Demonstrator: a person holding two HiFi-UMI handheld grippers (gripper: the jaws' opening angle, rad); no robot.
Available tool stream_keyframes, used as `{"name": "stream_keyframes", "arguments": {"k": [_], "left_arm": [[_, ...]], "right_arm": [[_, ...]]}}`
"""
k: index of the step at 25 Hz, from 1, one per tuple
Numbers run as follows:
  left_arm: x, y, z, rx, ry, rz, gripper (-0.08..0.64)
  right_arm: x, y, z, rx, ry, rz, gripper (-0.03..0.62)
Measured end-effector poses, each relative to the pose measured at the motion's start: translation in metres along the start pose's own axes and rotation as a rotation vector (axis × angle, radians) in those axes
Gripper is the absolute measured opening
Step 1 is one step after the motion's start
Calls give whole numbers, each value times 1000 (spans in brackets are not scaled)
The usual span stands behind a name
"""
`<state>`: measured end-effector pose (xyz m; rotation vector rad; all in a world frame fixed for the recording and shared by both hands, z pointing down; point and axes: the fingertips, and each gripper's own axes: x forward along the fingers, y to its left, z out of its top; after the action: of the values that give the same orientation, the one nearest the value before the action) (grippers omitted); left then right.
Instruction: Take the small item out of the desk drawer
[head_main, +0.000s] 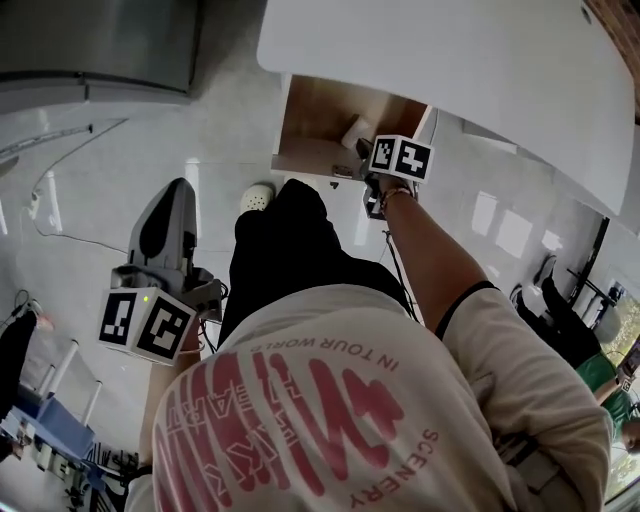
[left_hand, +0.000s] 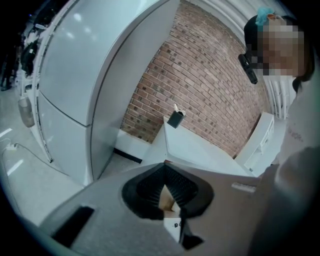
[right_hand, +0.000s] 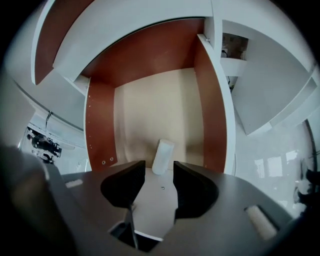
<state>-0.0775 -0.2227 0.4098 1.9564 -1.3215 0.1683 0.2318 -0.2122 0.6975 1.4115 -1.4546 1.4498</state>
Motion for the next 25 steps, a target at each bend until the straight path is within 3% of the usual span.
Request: {"name": "stream_keyframes", "arguments": {"k": [11, 20, 25], "left_arm": [[-14, 4, -11, -42, -28, 121, 3], [-12, 8, -21, -78, -20, 146, 3], [-9, 10, -25, -95, -20, 151, 2]], "right_arm": [[31, -24, 2, -153, 123, -27, 196], [50, -15, 2, -151, 150, 7, 211], [56, -11, 8, -59, 137, 21, 219]]}}
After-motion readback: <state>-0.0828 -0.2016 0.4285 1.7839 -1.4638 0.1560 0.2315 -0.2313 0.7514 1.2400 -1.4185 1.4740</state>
